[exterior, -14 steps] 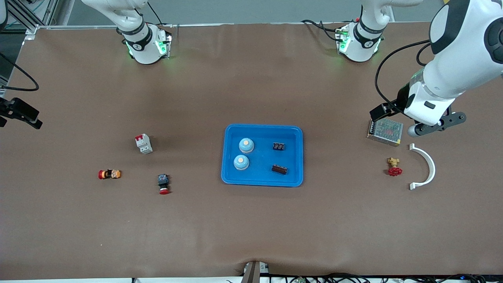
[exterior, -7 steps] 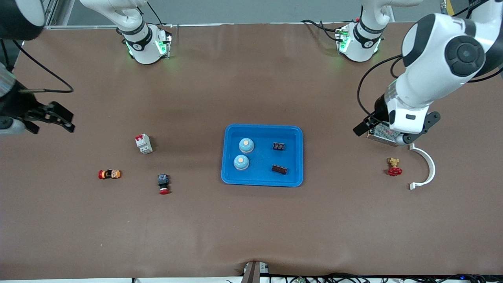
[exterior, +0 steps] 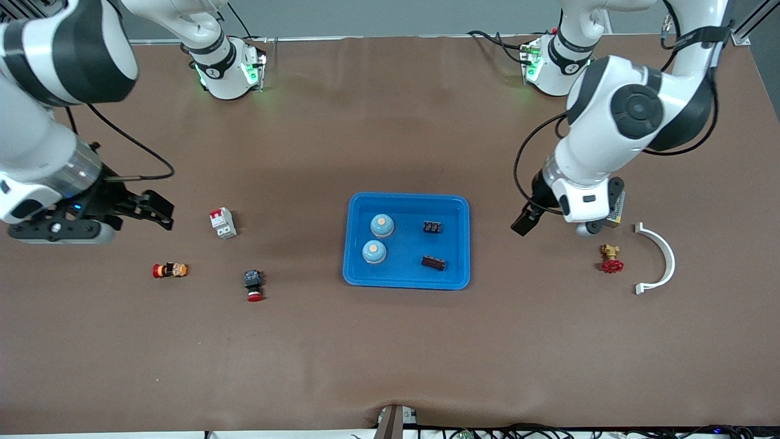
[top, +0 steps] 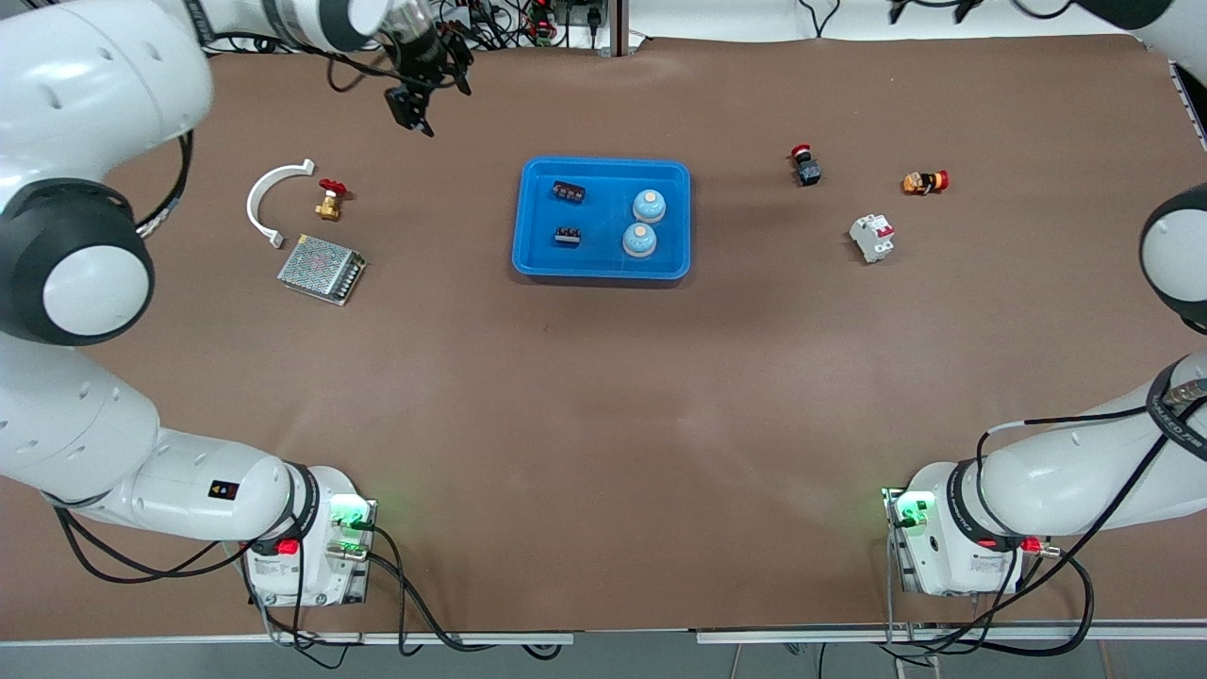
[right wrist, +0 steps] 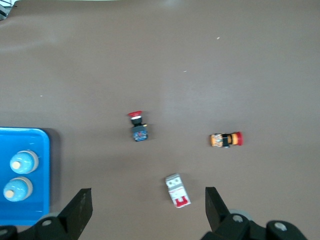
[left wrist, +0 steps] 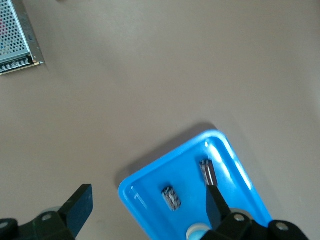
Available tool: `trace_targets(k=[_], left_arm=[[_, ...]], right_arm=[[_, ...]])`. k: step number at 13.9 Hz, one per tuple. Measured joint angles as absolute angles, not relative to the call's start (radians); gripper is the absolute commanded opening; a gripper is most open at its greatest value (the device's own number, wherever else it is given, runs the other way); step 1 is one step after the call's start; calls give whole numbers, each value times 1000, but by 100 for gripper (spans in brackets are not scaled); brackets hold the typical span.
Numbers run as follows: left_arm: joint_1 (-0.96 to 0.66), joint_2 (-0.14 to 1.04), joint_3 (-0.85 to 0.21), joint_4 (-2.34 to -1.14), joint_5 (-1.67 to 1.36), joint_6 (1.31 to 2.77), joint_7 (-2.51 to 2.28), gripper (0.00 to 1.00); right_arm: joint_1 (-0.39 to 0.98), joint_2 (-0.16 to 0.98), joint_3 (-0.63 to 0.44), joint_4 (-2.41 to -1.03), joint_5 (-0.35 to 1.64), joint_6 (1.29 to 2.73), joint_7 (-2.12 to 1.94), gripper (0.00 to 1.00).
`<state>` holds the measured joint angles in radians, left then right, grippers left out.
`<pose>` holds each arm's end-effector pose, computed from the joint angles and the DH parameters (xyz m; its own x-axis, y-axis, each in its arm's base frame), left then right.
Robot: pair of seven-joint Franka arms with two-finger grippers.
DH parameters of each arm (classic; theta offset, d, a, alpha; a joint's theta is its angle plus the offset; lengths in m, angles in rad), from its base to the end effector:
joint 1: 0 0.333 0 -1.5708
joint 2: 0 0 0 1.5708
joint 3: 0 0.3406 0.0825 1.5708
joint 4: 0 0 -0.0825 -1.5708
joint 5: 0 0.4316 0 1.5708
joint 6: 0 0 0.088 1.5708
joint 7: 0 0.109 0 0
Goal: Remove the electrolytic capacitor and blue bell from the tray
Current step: 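Lower the left gripper to a capacitor while the right gripper reaches a bell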
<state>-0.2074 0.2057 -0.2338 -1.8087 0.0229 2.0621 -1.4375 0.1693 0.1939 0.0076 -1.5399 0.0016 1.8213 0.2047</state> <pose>0.6081 -0.2768 0.4376 0.5473 0.8367 -0.0192 0.8361 -0.5456 0.0565 0.6724 0.1199 0.5618 0.9960 -0.0291 0.0849 -0.0274 -0.9994 -0.0208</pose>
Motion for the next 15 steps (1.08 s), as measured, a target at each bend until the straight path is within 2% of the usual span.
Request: trace_targets(k=[5,11,15], left_arm=[[-276,321,-237,-1803,89,2178,-1675,100],[-308,416,-237,-1724,91,2216,-1801,100],[-328,484,-237,-1672,91,2237,-1870,100]], right_arm=[[232,297,8,-1538,78,1883,232,100],[362,363,9,-1536,84,1919,303,100],[452,400,10,-1536,86,2002,453,100]])
